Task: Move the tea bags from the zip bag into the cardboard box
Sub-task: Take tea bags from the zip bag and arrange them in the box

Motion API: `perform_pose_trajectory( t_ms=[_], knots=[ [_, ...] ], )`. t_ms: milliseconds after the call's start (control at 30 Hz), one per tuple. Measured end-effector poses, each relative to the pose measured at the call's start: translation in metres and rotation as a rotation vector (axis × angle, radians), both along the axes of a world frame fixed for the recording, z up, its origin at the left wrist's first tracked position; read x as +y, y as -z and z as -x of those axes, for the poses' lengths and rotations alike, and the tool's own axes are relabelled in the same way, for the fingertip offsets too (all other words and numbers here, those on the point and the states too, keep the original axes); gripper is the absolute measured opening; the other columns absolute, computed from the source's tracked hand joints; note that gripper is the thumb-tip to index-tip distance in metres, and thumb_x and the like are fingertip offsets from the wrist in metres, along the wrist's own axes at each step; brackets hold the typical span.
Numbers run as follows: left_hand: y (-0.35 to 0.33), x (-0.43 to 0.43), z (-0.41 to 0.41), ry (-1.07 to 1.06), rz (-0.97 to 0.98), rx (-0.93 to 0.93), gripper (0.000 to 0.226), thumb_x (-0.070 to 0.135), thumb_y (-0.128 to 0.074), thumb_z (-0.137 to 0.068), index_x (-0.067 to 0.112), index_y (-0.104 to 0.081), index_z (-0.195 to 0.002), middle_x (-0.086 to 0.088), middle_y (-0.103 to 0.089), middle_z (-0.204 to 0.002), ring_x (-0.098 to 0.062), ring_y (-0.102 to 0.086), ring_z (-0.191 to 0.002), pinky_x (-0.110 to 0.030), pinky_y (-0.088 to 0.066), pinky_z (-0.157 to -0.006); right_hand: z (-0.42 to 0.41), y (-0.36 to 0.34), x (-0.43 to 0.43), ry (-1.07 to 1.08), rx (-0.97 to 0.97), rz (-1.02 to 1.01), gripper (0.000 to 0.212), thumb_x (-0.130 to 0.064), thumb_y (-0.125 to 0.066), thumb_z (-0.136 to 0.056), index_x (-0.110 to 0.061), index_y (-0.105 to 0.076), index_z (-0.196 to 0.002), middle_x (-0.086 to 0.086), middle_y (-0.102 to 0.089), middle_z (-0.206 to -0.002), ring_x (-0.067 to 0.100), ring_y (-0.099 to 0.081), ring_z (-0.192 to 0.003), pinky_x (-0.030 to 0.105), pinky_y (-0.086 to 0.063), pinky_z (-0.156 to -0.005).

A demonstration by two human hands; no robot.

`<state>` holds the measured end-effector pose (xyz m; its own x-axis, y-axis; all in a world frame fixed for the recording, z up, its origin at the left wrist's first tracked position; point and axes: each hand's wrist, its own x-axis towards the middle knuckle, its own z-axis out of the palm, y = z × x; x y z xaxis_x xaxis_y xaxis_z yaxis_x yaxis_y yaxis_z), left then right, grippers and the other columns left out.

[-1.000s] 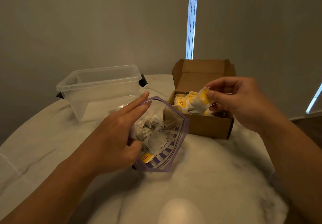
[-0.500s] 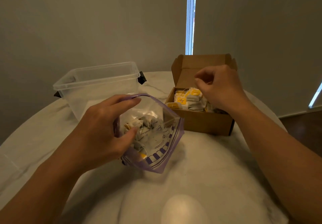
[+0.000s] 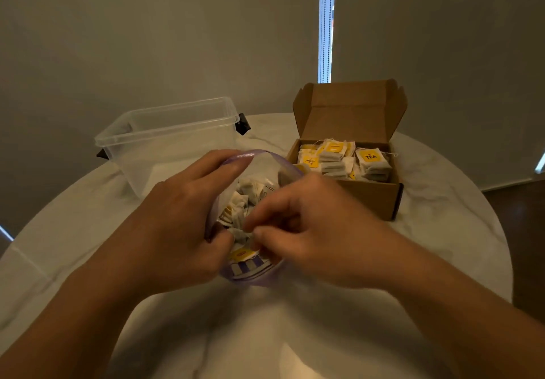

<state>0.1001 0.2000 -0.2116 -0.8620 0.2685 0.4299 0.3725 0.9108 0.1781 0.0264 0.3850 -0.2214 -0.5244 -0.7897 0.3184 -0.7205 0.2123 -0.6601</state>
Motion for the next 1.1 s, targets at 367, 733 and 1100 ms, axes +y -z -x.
perform_pose_trajectory(
  t_ms=[367,733,1100],
  knots=[
    [0.001,0.005,-0.004,0.052,0.066,-0.029,0.072,0.028,-0.05,-0.07,0.02,-0.049,-0.142,0.008,-0.048,-0.145,0.029,-0.045,-0.09,0.005,-0.033,-0.069,0.001,0.015,-0.031,0.24,0.183,-0.462,0.023,-0.016,-0.065,-0.091,-0.015,-0.06,-0.114,0.006,-0.056,-0.11,0.021,-0.054,-0.097,0.023,-0.037,-0.069],
    [0.001,-0.001,-0.002,0.074,0.033,-0.035,0.075,0.027,-0.048,-0.07,0.029,-0.044,-0.145,0.019,-0.043,-0.146,0.02,-0.049,-0.101,0.001,-0.037,-0.073,0.006,0.027,-0.036,0.064,0.191,-0.362,0.027,-0.014,-0.067,-0.087,-0.019,-0.069,-0.114,0.004,-0.064,-0.107,0.02,-0.061,-0.094,0.027,-0.052,-0.075],
    [0.002,0.0,-0.001,0.081,0.034,-0.058,0.076,0.009,-0.055,-0.066,0.018,-0.051,-0.141,0.009,-0.049,-0.142,0.025,-0.049,-0.092,0.006,-0.032,-0.07,0.012,0.032,-0.042,-0.003,0.373,-0.441,0.034,-0.019,-0.068,-0.088,-0.026,-0.067,-0.121,0.007,-0.055,-0.117,0.025,-0.057,-0.1,0.029,-0.049,-0.077]
  ],
)
